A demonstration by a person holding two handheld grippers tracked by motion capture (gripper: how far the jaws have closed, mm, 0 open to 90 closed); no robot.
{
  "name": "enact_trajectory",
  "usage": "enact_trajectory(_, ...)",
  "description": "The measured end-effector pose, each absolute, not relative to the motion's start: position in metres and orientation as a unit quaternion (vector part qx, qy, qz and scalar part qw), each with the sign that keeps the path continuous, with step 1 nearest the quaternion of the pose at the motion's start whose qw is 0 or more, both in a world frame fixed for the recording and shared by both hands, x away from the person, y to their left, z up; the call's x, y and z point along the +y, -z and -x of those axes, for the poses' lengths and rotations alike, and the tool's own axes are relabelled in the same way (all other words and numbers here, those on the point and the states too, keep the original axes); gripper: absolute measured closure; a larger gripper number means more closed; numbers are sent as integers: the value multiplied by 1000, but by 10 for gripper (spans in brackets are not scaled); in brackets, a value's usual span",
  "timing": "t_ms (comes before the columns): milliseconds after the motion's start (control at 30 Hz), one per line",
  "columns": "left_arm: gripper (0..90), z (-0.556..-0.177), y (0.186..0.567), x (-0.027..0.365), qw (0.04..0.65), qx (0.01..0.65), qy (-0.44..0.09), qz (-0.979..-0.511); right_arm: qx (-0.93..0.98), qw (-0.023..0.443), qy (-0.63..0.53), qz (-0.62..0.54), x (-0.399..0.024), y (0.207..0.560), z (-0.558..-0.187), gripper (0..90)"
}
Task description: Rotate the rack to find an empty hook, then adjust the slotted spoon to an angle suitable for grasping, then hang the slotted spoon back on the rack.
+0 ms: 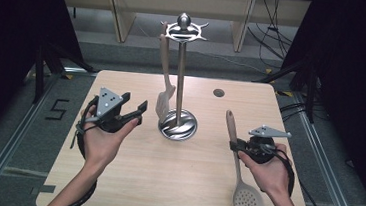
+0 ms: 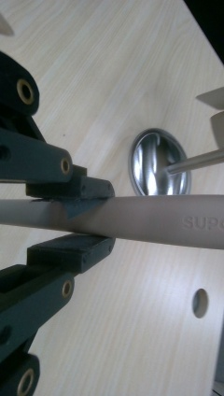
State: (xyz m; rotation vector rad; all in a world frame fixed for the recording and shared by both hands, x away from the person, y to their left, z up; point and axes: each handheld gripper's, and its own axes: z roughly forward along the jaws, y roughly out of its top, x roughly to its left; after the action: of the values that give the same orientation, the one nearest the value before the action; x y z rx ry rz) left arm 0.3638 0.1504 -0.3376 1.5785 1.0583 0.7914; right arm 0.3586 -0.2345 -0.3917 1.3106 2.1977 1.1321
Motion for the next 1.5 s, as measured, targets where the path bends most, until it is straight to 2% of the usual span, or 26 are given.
enact_trajectory(567, 410, -354, 335, 139, 535, 415, -323, -661, 750, 222, -442, -440, -207, 361, -340, 737)
enact_trajectory(1067, 416, -340, 333, 95, 590, 341, -251, -687, 734, 248, -478, -414, -179, 347, -341, 737)
enact_trajectory(1200, 430, -341, 330, 78, 599, 313, -230, -700, 739, 231, -478, -415, -172, 343, -339, 737)
enact_trajectory(1233, 433, -342, 328, 74, 600, 307, -225, -703, 740, 240, -478, -408, -171, 343, -339, 737)
enact_trajectory(1367, 445, -343, 322, 59, 607, 291, -218, -707, 740, 244, -481, -402, -163, 341, -339, 737)
enact_trajectory(1433, 451, -344, 321, 53, 608, 288, -212, -709, 739, 231, -481, -411, -159, 340, -338, 737)
enact_trajectory(1500, 462, -345, 320, 48, 608, 285, -209, -711, 745, 246, -479, -393, -158, 339, -340, 737)
